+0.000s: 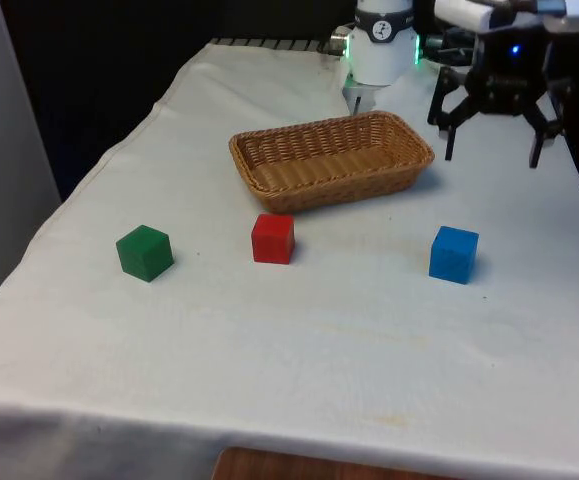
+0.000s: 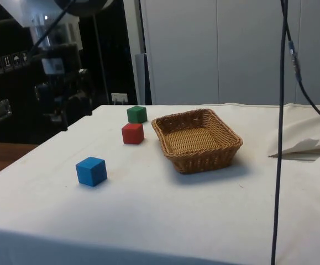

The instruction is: Pick up the blue cube and place it into the basket.

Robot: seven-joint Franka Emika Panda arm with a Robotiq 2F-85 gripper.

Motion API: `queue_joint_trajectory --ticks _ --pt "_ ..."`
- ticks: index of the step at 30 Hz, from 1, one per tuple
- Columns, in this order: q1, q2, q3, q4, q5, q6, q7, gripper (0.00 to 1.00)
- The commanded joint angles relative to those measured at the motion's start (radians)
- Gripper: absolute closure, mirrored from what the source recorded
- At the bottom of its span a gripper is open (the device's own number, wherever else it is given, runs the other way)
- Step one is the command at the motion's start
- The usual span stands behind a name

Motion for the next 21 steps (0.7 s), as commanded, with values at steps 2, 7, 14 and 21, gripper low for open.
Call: queue_joint_trajectory --ticks 2,7,14,21 --pt "-0.003 0.013 0.0 -0.004 0.001 0.025 -0.003 0.0" --pt "-0.005 0.03 -0.004 -0.012 0.0 0.043 -0.004 0.0" --pt "-0.019 0.07 -0.013 -0.042 0.004 0.141 -0.024 0.0" --pt "-0.019 0.078 -0.018 -0.046 0.003 0.151 -0.023 0.0"
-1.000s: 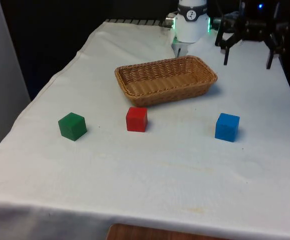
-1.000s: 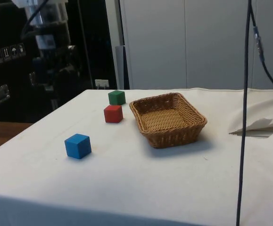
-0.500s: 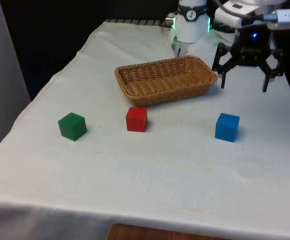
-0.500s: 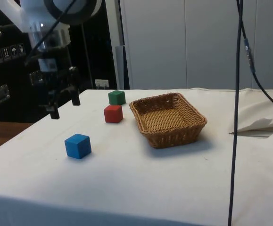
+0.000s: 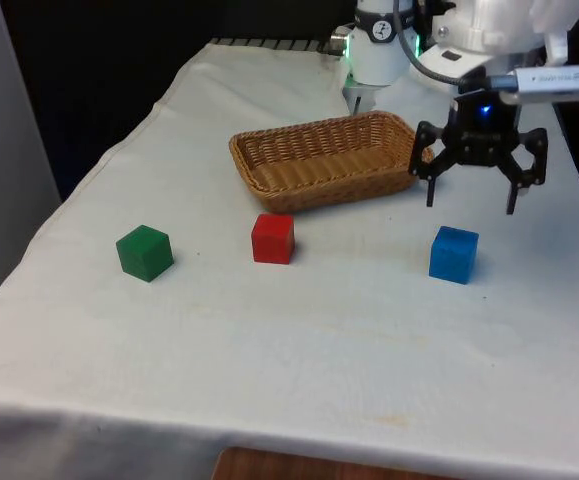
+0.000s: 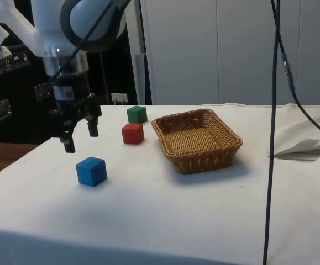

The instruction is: Pick up the blue cube and place it into the basket.

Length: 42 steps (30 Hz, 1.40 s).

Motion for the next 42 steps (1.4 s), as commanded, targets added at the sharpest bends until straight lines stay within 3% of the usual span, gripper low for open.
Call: queue_joint_trajectory --ticks 1,17,27,31,42 --pt "-0.002 0.003 0.001 -0.003 0.003 0.011 0.0 0.0" --pt "-0.001 0.05 -0.03 -0.002 0.001 0.042 0.056 0.0" --pt "-0.001 0.065 -0.03 -0.001 0.0 0.058 0.065 0.0" --pt "0.004 0.082 -0.03 0.003 0.001 0.092 0.08 0.0" --pt "-0.002 0.123 -0.025 0.002 0.01 0.152 0.086 0.0"
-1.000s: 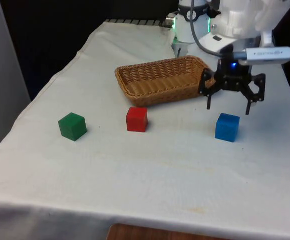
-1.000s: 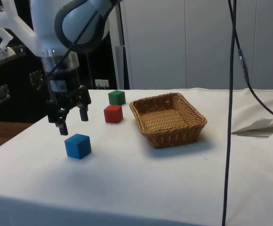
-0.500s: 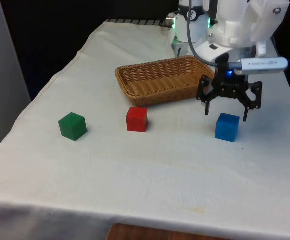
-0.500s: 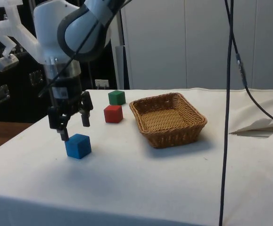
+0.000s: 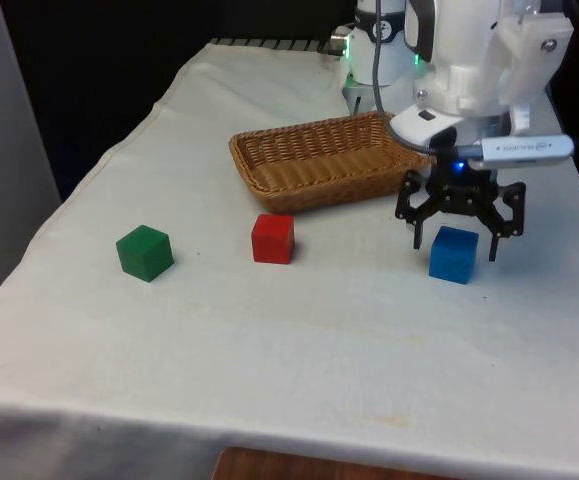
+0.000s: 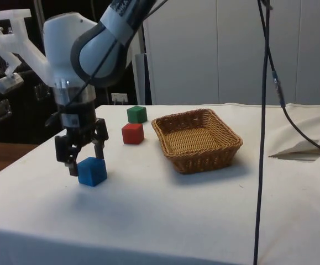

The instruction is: Pick up the blue cube and place it into the basket.

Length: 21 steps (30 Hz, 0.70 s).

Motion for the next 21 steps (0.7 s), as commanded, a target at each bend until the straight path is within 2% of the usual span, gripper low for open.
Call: queue_joint_trajectory --ticks 1,3,4,11,13,14,21 --pt "-0.004 0.009 0.004 0.002 0.008 0.013 0.0 0.0" --pt "0.0 0.007 0.0 0.0 0.0 0.007 0.002 0.0" --pt "-0.005 0.015 0.005 0.002 0.008 0.021 0.002 0.0" --pt "-0.003 0.025 0.002 0.002 0.005 0.029 0.008 0.0" --pt "-0.003 0.025 0.002 0.002 0.004 0.029 0.009 0.04" --pt "-0.002 0.025 0.001 0.002 0.003 0.028 0.01 0.21" --pt "-0.001 0.024 -0.001 0.001 0.001 0.026 0.012 0.98"
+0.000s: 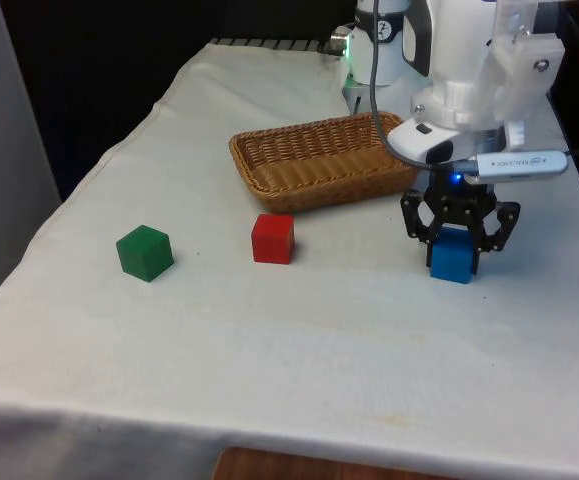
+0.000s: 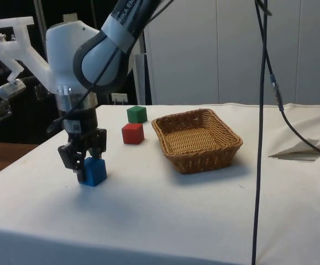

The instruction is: Pick up the blue cube and place it into the basket.

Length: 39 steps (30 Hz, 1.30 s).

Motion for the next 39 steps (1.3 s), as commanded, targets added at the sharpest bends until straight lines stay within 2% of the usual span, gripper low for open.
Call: queue_joint_trajectory --ticks 1,10,11,17,19,20,22,29,30,31,38,39 --pt "0.0 0.0 0.0 0.0 0.0 0.0 0.0 1.0" --pt "0.0 0.0 0.0 0.0 0.0 0.0 0.0 1.0" --pt "-0.002 -0.023 0.002 -0.007 0.003 -0.015 0.001 1.0" --pt "-0.005 -0.065 0.003 -0.018 0.006 -0.047 -0.001 1.0" --pt "-0.005 -0.081 0.003 -0.023 0.006 -0.056 -0.001 1.0" --pt "-0.001 -0.077 -0.001 -0.02 0.0 -0.057 0.0 1.0" --pt "-0.006 -0.107 0.004 -0.032 0.007 -0.072 -0.002 1.0" --pt "-0.005 -0.166 0.004 -0.046 0.008 -0.118 -0.003 1.0" --pt "-0.002 -0.153 0.0 -0.039 0.0 -0.114 0.0 1.0" --pt "-0.005 -0.172 0.004 -0.049 0.008 -0.122 -0.003 1.0" --pt "-0.005 -0.234 0.005 -0.067 0.008 -0.167 -0.005 1.0" --pt "-0.002 -0.224 0.0 -0.059 0.0 -0.165 0.0 1.0"
